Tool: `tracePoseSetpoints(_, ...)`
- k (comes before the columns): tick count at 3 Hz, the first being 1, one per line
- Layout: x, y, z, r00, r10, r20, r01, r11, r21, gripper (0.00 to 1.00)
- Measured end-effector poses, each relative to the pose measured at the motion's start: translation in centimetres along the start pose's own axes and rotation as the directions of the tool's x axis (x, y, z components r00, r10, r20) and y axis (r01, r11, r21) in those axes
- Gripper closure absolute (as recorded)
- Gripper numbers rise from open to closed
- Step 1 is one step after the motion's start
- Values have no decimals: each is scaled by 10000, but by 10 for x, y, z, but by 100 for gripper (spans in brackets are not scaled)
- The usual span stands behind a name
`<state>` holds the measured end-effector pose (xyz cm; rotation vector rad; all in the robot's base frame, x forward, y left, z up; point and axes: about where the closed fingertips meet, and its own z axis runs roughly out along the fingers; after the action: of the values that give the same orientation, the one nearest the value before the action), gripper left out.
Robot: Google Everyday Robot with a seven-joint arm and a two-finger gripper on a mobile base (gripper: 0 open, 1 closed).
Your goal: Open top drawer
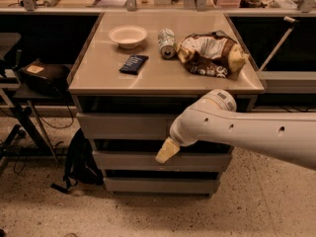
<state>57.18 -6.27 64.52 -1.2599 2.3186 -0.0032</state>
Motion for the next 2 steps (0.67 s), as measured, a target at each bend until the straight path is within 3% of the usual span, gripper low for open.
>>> tracePoseSetpoints(2,-5,-3,12,10000,-1,28,1,10000,32,0)
